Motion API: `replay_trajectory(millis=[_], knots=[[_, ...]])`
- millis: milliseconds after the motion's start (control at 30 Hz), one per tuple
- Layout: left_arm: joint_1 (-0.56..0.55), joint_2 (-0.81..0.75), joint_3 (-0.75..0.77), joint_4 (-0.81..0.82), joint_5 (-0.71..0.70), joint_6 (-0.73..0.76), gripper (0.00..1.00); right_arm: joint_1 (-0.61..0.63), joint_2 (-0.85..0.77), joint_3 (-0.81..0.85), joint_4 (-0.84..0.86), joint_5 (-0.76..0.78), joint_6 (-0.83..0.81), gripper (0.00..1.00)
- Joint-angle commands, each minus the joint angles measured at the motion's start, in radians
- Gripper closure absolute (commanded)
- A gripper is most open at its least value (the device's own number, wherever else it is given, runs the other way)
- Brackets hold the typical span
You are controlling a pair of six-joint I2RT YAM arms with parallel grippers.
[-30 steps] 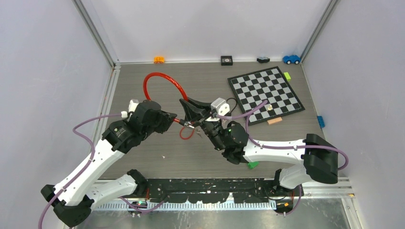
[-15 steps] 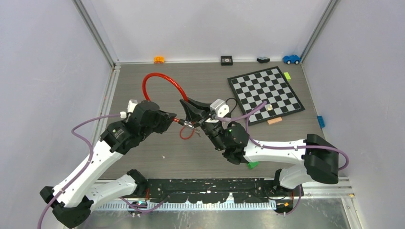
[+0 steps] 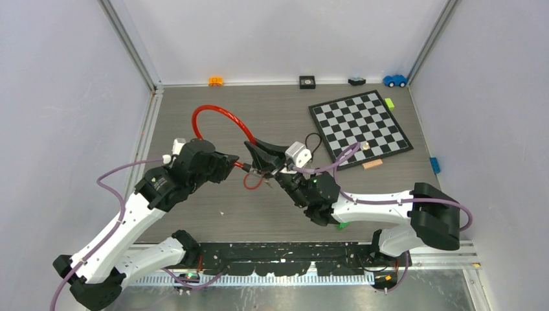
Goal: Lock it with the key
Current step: Adjust the lock.
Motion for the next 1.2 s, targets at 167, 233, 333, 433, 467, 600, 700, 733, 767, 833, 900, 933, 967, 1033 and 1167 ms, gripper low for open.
replay_trajectory(millis=[167, 233, 333, 433, 467, 600, 700, 733, 767, 833, 900, 933, 967, 1033, 1167], knots=[[0.001, -0.030, -0.006, 0.079, -0.003, -0.104, 1.00, 0.025, -0.111, -0.128, 0.043, -0.163, -0.016, 0.99], [0.001, -0.030, -0.015, 0.087, 0.002, -0.111, 1.00, 0.039, -0.126, -0.148, 0.041, -0.173, -0.029, 0.99], [0.001, -0.028, -0.024, 0.097, 0.012, -0.119, 1.00, 0.069, -0.138, -0.171, 0.045, -0.174, -0.066, 0.99], [0.001, -0.030, -0.024, 0.095, 0.010, -0.119, 1.00, 0.105, -0.145, -0.192, 0.036, -0.157, -0.111, 0.99], [0.001, -0.031, -0.024, 0.096, 0.009, -0.120, 1.00, 0.116, -0.147, -0.198, 0.031, -0.149, -0.126, 0.99], [0.001, -0.032, -0.024, 0.090, 0.010, -0.118, 1.00, 0.136, -0.162, -0.206, 0.036, -0.098, -0.147, 0.99], [0.001, -0.031, -0.025, 0.076, 0.010, -0.120, 1.00, 0.137, -0.193, -0.179, 0.006, -0.073, -0.141, 0.99], [0.001, -0.032, -0.026, 0.071, 0.010, -0.121, 1.00, 0.137, -0.203, -0.165, -0.011, -0.067, -0.140, 0.99], [0.001, -0.033, -0.030, 0.071, 0.011, -0.124, 1.00, 0.137, -0.211, -0.149, -0.024, -0.063, -0.142, 0.99], [0.000, -0.032, -0.036, 0.083, 0.019, -0.124, 1.00, 0.137, -0.209, -0.108, -0.029, -0.034, -0.144, 0.99], [0.001, -0.028, -0.034, 0.089, 0.026, -0.119, 1.00, 0.137, -0.206, -0.060, -0.092, 0.012, -0.142, 0.99], [0.001, -0.025, -0.031, 0.083, 0.029, -0.111, 1.00, 0.137, -0.221, -0.032, -0.173, 0.022, -0.141, 0.99], [0.001, -0.023, -0.027, 0.076, 0.029, -0.099, 1.00, 0.136, -0.238, 0.010, -0.304, 0.034, -0.137, 0.99], [0.001, -0.032, -0.026, 0.092, 0.030, -0.045, 1.00, 0.127, -0.275, 0.104, -0.588, 0.102, -0.107, 0.99], [0.001, -0.074, -0.050, 0.133, 0.038, 0.098, 1.00, 0.065, -0.324, 0.202, -0.977, 0.234, -0.008, 0.99]])
